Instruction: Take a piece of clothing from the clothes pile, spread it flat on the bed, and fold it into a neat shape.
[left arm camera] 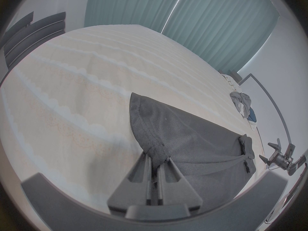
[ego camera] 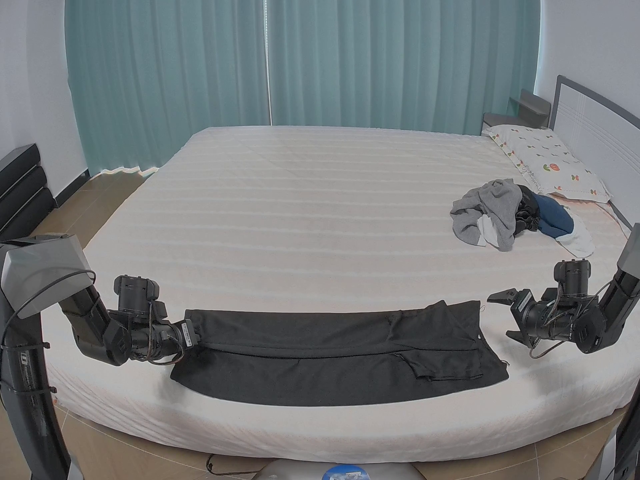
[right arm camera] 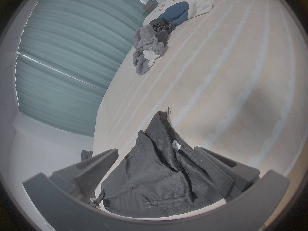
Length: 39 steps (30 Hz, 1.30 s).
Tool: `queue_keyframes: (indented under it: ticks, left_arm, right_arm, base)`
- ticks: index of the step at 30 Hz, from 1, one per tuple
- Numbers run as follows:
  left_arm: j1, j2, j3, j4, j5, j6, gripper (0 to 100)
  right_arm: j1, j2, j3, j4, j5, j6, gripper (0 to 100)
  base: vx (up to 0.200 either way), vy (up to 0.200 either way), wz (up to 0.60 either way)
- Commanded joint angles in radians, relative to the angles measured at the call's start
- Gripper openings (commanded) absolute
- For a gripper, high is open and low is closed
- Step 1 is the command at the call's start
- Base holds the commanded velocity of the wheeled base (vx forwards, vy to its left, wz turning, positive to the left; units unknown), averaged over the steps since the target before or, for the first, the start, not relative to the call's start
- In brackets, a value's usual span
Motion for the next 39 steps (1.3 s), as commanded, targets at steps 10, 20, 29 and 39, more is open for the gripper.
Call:
queue_keyframes:
  ticks: [10, 20, 29, 39]
  left_arm:
    - [-0.001, -0.005, -0.021, -0.002, -0.001, -0.012, 0]
    - [-0.033, -0.05, -0.088, 0.005, -0.001, -0.179, 0]
    - [-0.076, -0.124, -0.078, 0.013, 0.002, -0.182, 0]
    - [-0.168, -0.186, -0.147, 0.148, 0.074, -0.182, 0]
  right_arm:
    - [-0.001, -0.008, 0.004, 0.0, 0.0, 0.002, 100]
    - [-0.003, -0.019, 0.004, 0.001, 0.0, 0.002, 100]
    - [-0.006, -0.023, 0.01, 0.0, 0.0, 0.002, 100]
    - [-0.007, -0.034, 0.012, 0.001, 0.002, 0.002, 100]
  base:
    - [-0.04, 0.0, 0.0]
    - [0.0, 0.0, 0.0]
    - [0.0, -0.2, 0.0]
    - [0.0, -0.2, 0.0]
